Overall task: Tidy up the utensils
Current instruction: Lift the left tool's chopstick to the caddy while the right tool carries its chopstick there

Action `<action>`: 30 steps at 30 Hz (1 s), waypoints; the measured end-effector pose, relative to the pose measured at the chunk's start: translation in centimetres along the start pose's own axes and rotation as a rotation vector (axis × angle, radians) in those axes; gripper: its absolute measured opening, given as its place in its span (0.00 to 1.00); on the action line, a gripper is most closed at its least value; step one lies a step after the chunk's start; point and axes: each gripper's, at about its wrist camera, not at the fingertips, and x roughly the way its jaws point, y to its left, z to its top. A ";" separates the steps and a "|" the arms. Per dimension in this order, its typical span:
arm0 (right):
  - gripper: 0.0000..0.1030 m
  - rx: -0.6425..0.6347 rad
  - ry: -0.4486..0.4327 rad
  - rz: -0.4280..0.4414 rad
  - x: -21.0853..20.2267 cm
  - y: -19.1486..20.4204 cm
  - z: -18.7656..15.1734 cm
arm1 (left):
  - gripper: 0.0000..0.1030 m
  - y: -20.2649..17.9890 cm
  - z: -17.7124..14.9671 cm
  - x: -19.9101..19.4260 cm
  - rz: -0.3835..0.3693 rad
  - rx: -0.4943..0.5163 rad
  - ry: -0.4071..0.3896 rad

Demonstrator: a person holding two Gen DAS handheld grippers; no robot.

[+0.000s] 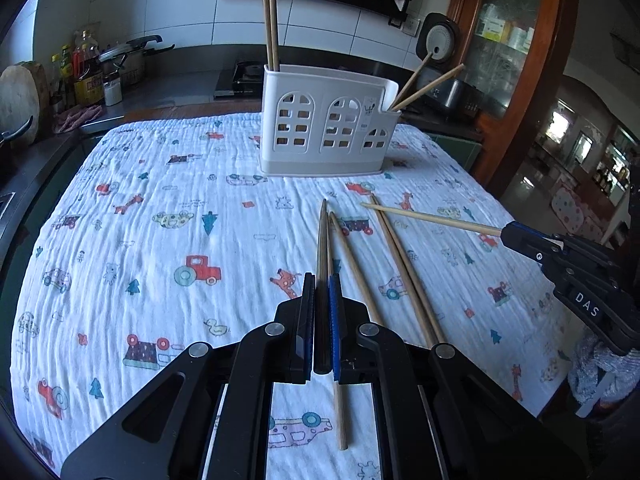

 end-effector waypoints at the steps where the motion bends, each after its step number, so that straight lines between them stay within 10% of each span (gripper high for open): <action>1: 0.07 -0.001 -0.008 0.000 -0.1 0.0 0.3 | 0.05 -0.1 0.3 -0.2 -0.001 0.004 -0.008; 30: 0.07 -0.092 -0.071 0.033 -1.6 -2.4 14.9 | 0.05 0.2 10.8 -2.6 -0.019 0.082 -0.130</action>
